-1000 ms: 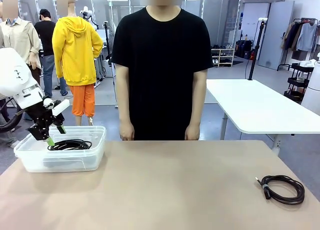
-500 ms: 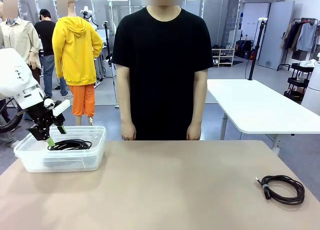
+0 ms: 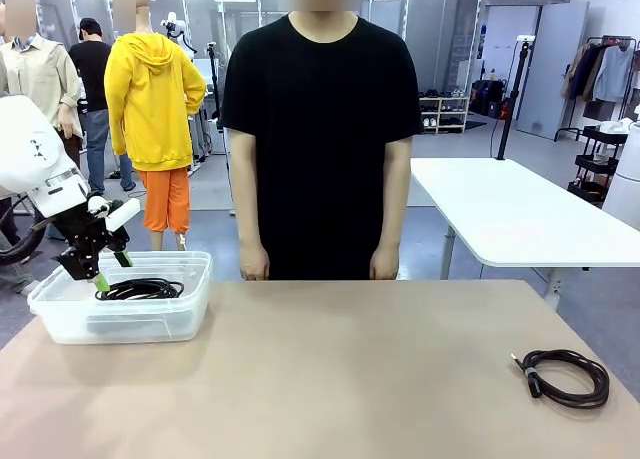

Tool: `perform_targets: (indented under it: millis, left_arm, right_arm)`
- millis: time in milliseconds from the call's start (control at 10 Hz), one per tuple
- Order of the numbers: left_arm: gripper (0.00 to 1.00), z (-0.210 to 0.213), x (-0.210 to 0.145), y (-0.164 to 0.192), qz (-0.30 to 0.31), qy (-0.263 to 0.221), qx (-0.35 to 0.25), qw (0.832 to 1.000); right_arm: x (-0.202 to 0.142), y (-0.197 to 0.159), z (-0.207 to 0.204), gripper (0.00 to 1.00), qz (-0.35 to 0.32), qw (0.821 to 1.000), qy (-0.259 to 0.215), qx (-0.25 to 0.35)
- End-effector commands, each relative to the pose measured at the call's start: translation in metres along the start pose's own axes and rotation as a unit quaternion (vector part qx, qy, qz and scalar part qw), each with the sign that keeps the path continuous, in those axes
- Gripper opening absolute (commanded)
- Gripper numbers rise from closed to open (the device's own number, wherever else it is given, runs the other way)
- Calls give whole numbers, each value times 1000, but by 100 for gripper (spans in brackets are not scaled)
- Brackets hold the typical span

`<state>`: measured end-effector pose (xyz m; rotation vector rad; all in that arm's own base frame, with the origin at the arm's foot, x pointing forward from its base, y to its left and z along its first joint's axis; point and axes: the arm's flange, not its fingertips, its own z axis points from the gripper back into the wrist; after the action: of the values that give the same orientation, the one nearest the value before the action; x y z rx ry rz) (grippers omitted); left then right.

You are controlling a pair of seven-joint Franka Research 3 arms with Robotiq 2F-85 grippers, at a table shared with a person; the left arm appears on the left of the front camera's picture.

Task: Organize and store the cables.
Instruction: Place the USB Extension Cable into the Organizing box.

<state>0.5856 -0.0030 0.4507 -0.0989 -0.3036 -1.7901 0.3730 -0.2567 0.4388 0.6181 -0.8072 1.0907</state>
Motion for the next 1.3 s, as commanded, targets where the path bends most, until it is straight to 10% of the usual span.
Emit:
perform_targets:
  millis: [0, 600, 1200]
  left_arm:
    - [79, 40, 0, -3, 77, -8, -10, 997]
    - [100, 90, -27, -155, 265, -125, 61, 954]
    - [100, 56, -114, -257, 272, -134, 185, 935]
  right_arm:
    - [2, 3, -1, 100, -1, 1000, -6, -1]
    - [2, 3, -1, 100, -1, 1000, -6, -1]
    - [2, 3, -1, 100, -1, 1000, -6, -1]
